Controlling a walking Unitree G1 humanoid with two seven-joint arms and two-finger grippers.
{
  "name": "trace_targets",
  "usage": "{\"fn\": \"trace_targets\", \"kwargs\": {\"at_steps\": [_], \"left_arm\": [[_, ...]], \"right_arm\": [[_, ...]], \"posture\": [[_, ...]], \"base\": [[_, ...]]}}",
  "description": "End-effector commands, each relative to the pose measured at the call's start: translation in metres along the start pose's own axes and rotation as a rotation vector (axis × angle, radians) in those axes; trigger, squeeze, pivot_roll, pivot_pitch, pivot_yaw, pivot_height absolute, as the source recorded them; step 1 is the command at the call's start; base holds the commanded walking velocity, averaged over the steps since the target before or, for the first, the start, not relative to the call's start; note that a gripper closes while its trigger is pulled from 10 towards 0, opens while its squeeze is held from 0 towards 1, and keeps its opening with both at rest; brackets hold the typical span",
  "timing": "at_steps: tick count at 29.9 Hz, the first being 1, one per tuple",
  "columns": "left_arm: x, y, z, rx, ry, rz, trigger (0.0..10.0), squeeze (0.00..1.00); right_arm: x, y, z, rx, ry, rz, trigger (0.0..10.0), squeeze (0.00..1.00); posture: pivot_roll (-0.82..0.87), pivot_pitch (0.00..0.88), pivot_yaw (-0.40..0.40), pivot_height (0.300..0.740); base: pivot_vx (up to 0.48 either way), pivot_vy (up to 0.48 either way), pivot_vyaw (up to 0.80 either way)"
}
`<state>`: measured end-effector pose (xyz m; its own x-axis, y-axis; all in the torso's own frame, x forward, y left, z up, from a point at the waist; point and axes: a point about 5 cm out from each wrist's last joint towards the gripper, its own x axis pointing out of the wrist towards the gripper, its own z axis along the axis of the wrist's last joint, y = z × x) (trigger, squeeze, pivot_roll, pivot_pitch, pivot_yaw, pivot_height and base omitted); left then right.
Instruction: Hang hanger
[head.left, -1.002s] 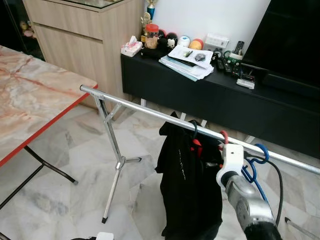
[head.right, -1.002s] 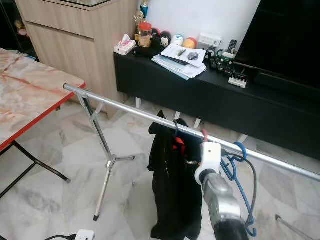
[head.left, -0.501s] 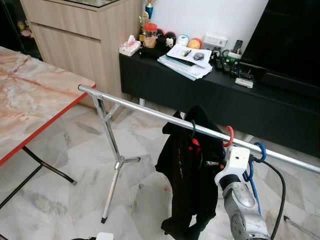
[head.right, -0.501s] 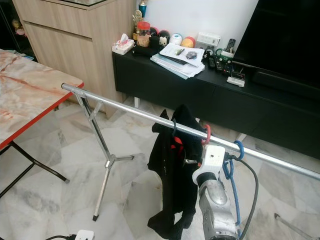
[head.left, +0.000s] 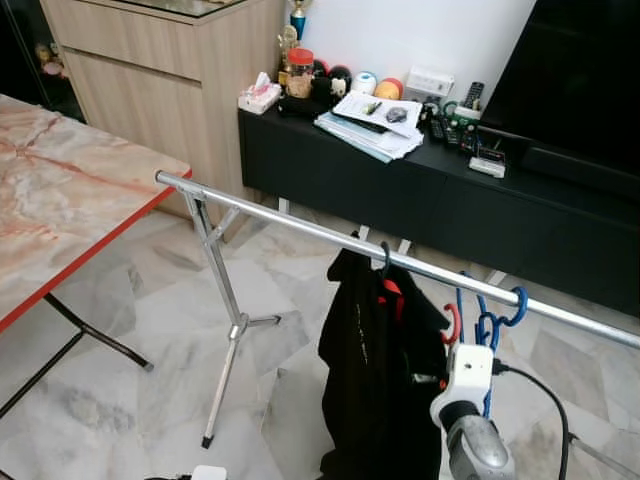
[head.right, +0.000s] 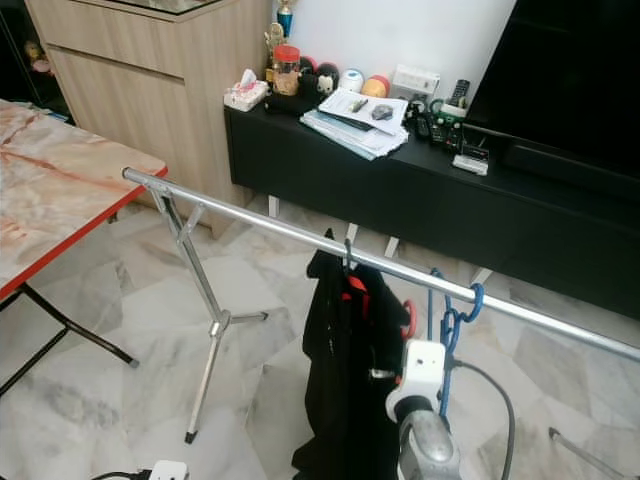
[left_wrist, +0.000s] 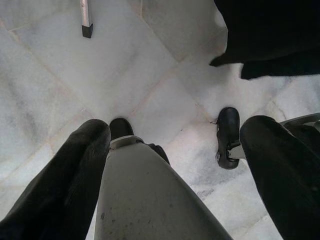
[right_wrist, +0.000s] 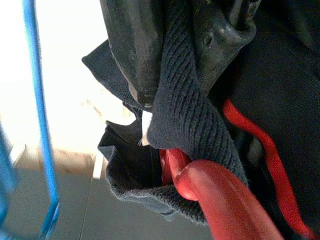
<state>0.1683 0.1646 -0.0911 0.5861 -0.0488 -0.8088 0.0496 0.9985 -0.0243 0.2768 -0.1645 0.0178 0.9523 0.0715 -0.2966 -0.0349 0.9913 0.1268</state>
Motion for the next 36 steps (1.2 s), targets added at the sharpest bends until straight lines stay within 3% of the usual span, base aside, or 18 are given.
{"fn": "trace_targets", "kwargs": {"at_steps": [1,2,3,4,5,6,10,14,16,26,36], "left_arm": [[-0.005,-0.002,-0.024,-0.012,0.077,0.004,10.0,0.00],[-0.005,-0.002,-0.024,-0.012,0.077,0.004,10.0,0.00],[-0.006,-0.002,-0.025,-0.010,0.080,0.003,10.0,0.00],[-0.006,-0.002,-0.026,-0.010,0.082,0.002,10.0,0.00],[-0.006,-0.003,-0.026,-0.011,0.082,0.001,10.0,0.00],[-0.006,-0.003,-0.027,-0.011,0.083,0.000,10.0,0.00],[-0.006,-0.004,-0.027,-0.012,0.082,-0.003,10.0,0.00],[-0.006,-0.003,-0.027,-0.013,0.081,0.000,10.0,0.00],[-0.006,-0.004,-0.028,-0.009,0.083,0.000,10.0,0.00],[-0.007,-0.003,-0.029,-0.014,0.083,-0.001,10.0,0.00],[-0.010,0.030,-0.024,-0.014,0.080,0.032,10.0,0.00]], "right_arm": [[0.001,-0.003,-0.004,-0.014,0.004,-0.004,0.0,0.00],[0.001,-0.003,-0.004,-0.014,0.004,-0.004,0.0,0.00],[0.001,-0.003,-0.011,-0.011,0.036,-0.006,0.9,0.00],[0.001,-0.004,-0.016,-0.003,0.058,-0.014,3.3,0.00],[0.001,-0.004,-0.019,0.004,0.072,-0.020,3.3,0.00],[0.001,-0.005,-0.022,0.009,0.093,-0.031,10.0,0.00],[-0.002,-0.010,-0.044,0.028,0.213,-0.073,10.0,0.00],[-0.005,-0.011,-0.054,0.040,0.259,-0.088,10.0,0.00],[-0.012,-0.011,-0.067,0.015,0.333,-0.091,10.0,0.00],[-0.040,-0.024,-0.102,0.010,0.499,-0.177,10.0,0.00],[-0.058,-0.030,-0.120,0.031,0.587,-0.207,10.0,0.00]], "posture": [[0.03,0.058,-0.099,0.740],[0.03,0.058,-0.099,0.740],[0.03,0.050,-0.097,0.740],[0.03,0.045,-0.096,0.740],[0.03,0.043,-0.096,0.740],[0.03,0.043,-0.096,0.740],[0.04,0.027,-0.096,0.740],[0.04,0.016,-0.093,0.740],[0.04,0.008,-0.095,0.740],[0.04,0.000,-0.090,0.740],[0.04,0.043,-0.075,0.740]], "base": [[0.000,0.000,0.00],[0.000,0.000,0.00],[0.000,0.000,0.00],[0.000,0.000,0.00],[0.000,0.000,0.00],[0.000,0.000,0.00],[0.000,0.000,0.00],[0.000,0.000,0.00],[0.000,0.000,0.00],[-0.170,0.000,0.00],[-0.312,0.000,0.00]]}}
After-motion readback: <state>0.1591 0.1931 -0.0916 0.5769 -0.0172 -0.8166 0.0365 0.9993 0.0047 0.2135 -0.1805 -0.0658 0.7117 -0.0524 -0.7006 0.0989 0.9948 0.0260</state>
